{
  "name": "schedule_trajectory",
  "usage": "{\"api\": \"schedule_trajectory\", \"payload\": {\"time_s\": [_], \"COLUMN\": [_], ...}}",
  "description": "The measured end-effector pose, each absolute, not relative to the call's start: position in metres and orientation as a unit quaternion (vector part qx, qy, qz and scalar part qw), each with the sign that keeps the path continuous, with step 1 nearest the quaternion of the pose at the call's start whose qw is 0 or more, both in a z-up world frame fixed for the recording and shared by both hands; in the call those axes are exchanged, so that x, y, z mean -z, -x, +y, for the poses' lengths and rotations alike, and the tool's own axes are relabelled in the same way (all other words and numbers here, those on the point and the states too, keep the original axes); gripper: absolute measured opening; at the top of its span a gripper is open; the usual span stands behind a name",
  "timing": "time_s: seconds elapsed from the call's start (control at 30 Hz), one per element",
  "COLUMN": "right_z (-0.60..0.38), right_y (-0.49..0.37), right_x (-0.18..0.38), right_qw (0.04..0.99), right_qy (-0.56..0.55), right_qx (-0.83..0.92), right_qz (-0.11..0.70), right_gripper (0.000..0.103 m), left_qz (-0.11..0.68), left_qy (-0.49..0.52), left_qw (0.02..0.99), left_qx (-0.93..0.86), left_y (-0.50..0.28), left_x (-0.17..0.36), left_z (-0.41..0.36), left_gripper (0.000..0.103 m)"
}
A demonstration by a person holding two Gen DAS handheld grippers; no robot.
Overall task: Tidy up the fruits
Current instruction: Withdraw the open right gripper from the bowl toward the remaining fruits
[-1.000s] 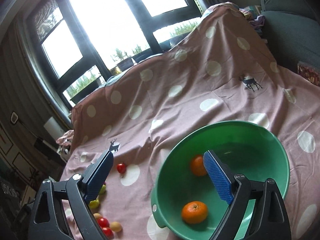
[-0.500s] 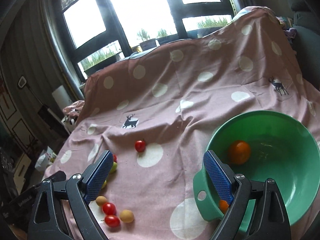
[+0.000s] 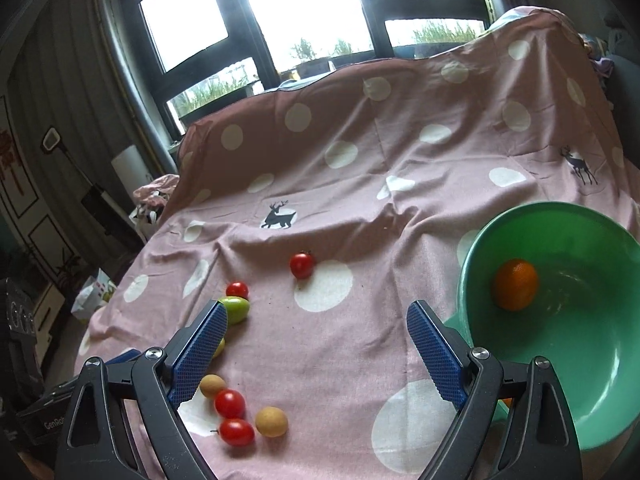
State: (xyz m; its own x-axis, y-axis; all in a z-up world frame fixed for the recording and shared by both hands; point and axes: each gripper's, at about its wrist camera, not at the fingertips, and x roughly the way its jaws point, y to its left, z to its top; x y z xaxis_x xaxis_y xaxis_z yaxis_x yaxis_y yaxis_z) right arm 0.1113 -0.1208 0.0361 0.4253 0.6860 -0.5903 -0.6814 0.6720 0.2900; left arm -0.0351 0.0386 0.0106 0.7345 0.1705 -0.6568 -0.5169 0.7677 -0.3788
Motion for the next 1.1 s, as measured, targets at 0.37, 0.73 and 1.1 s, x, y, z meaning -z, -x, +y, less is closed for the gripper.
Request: {"api": "schedule_trajectory", "payload": {"time_s": [0.37, 0.73, 1.1], "right_z": [-0.12, -0.112, -0.109], "right_y": [-0.114, -0.105, -0.104], "right_x": [-0.033, -0.034, -0.029], "right_qw": [0.829, 0.825, 0.824], "right_qy": [-0.009, 0.016, 0.04], "right_qx": [-0.415, -0.424, -0.413], "right_qz": [0.375, 0.372, 0.386], "right_gripper": [0.091, 0.086, 0.064], "left_qz": [0.323, 0.342, 0.373], "left_qy": [0.314, 0.292, 0.284], "left_qw": [0.871, 0.876, 0.868], "left_qx": [-0.196, -0.172, -0.16], "left_y": [0.033, 0.025, 0.017], "left_x": [-0.001, 0.001, 0.01], "left_z": [0.045, 0.033, 0.028], "left_gripper": [0.084, 0.077, 0.049]}}
